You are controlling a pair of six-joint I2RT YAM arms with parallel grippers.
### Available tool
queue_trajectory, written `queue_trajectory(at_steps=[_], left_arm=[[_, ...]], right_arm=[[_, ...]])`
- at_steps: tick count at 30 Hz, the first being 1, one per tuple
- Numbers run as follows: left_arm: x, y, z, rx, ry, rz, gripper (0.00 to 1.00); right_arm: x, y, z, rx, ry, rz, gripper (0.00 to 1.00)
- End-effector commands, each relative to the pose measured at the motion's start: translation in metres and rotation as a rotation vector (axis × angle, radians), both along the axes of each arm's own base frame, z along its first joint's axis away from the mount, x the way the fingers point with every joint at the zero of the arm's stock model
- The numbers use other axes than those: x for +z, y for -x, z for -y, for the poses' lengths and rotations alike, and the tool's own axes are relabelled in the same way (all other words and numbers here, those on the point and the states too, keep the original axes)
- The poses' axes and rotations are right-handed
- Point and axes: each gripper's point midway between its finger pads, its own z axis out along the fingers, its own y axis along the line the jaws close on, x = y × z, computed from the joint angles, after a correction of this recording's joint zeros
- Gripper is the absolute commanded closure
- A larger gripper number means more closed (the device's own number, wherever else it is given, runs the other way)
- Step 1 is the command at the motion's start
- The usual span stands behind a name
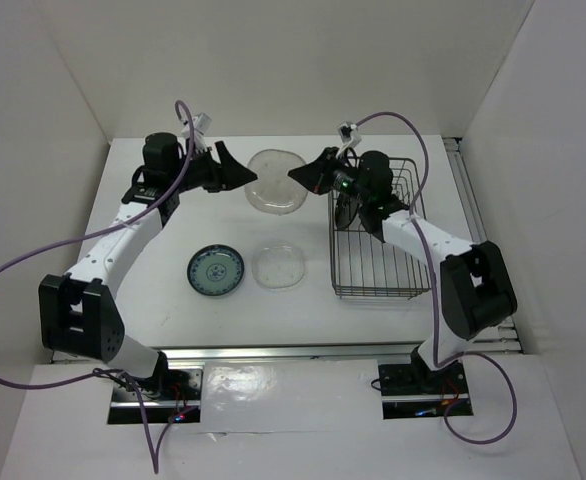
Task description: Load the plates into the dish rack
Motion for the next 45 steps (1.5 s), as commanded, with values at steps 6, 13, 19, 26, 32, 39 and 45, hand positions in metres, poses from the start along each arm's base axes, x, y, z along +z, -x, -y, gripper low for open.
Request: queue_trajectory(at_steps=[6,13,19,26,32,39,45], left_arm=[[-0.004,-0.014,-0.015,0.107,-0.085,-0.005,0.00],[-0.018,-0.024,-0.032,0.190,-0.217,-0.040,0.00],[-0.022,-0.023,-0.026,0.172,-0.216,-0.048,0.00],[-0.021,-0.021,-0.024,0.150,-0.214,-0.043,0.00],[-0.017,-0.021,-0.026,0.160,-0.215,-0.034,0.00],[-0.017,-0.020,-0.024,0.151,-0.212,-0.034,0.00],[-0.017,-0.019,-0.023,0.143,-0.208,-0.034,0.00]], right_arm=[[0.050,-0.016,0.091,-0.441,0.300,0.098,1.00],[0.058,0.013,0.225,-0.959,0.588,0.032,1.00],[0.029,0.009,0.266,-1.089,0.662,-0.073,1.00],[-0.011,-0.023,0.264,-1.075,0.717,-0.154,1.00],[-0.027,-0.032,0.259,-1.059,0.717,-0.168,1.00],[-0.042,-0.042,0.249,-1.011,0.721,-0.193,1.00],[-0.055,-0.049,0.244,-0.987,0.728,-0.217,1.00]])
